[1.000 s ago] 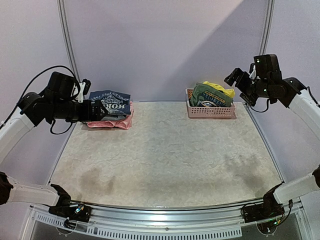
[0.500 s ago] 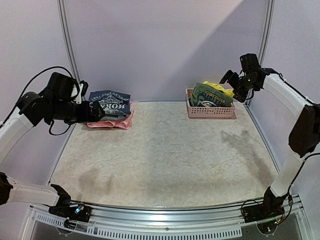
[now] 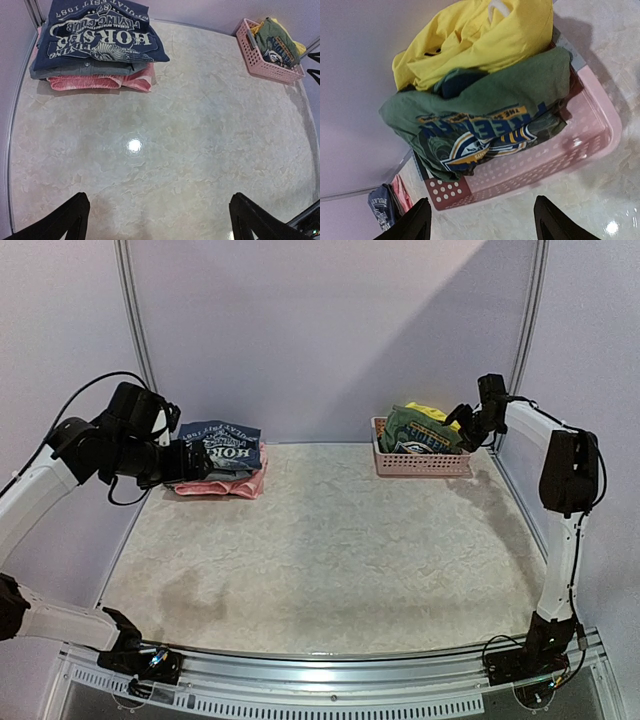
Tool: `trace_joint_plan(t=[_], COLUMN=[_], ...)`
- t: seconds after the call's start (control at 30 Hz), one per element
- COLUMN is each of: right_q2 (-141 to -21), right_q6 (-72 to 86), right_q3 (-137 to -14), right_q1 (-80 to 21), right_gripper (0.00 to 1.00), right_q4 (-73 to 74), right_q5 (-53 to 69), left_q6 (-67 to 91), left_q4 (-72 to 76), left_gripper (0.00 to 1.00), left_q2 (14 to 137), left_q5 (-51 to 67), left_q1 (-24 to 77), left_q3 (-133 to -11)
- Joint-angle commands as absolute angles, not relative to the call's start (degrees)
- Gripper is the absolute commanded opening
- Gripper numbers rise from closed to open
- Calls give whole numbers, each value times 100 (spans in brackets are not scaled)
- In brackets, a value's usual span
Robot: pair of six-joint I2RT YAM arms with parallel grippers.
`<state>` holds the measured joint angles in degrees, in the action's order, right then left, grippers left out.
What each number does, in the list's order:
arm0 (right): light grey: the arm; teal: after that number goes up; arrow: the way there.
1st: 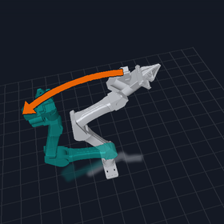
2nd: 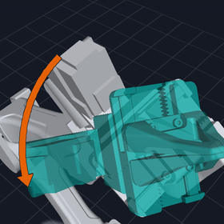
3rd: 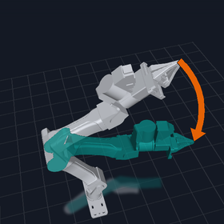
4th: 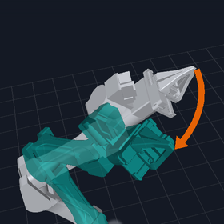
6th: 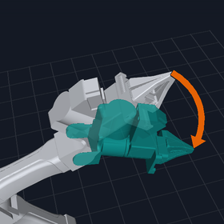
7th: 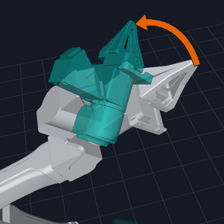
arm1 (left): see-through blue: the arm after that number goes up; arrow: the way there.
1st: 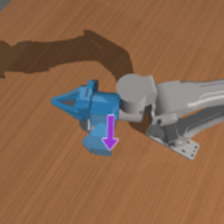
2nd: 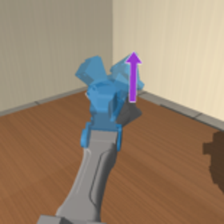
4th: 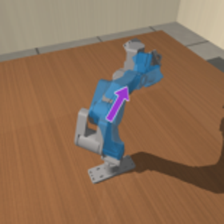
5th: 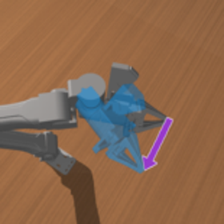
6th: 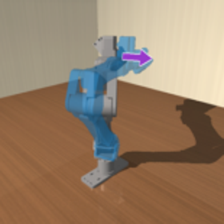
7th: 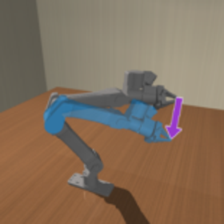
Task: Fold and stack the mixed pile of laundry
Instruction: Pick up the crumpled tank top from the bin.
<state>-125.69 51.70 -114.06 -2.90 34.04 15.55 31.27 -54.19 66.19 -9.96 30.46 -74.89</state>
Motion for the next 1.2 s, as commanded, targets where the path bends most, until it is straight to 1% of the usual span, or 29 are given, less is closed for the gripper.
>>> trace_joint_plan(t=[0.0,0.17,0.27,0.57,0.6,0.67,0.77,0.8,0.9,0.93,1.17], right_q2=[-13121,-13818,-14083,-14799,-14853,-14974,-15137,-15185,-15287,-15285,-14921], right_q6=[5169,5163,5213,5465,5499,5600,5747,5783,5843,5851,5698], right_q3=[-12012,-12525,-12719,-13194,-13253,-13373,-13595,-13654,-13794,-13798,-13786], right_q1=[-57,-49,153,176,180,185,189,185,185,185,176], right_gripper=[68,59,54,50,48,38,28,23,2,0,0], right_q4=[2991,2803,2647,2340,2294,2205,2097,2079,2063,2056,2161], right_q5=[2101,2375,2477,2566,2566,2575,2580,2583,2625,2647,2904], left_q6=[3363,3459,3506,3524,3513,3480,3471,3473,3521,3525,3488], left_q4=[-5310,-5245,-5209,-5297,-5324,-5371,-5427,-5423,-5421,-5422,-5406], left_gripper=[100,100,100,100,100,100,100,100,100,100,100], left_q2=[6857,7154,7301,7687,7742,7819,7883,7891,7899,7908,7895], left_q5=[-1110,-1152,-1164,-1256,-1272,-1300,-1366,-1385,-1385,-1381,-1338], left_q1=[3129,3129,3129,3122,3120,3120,3120,3120,3120,3120,3120], left_q3=[-7594,-7701,-7753,-7992,-8052,-8148,-8225,-8219,-8170,-8166,-8091])
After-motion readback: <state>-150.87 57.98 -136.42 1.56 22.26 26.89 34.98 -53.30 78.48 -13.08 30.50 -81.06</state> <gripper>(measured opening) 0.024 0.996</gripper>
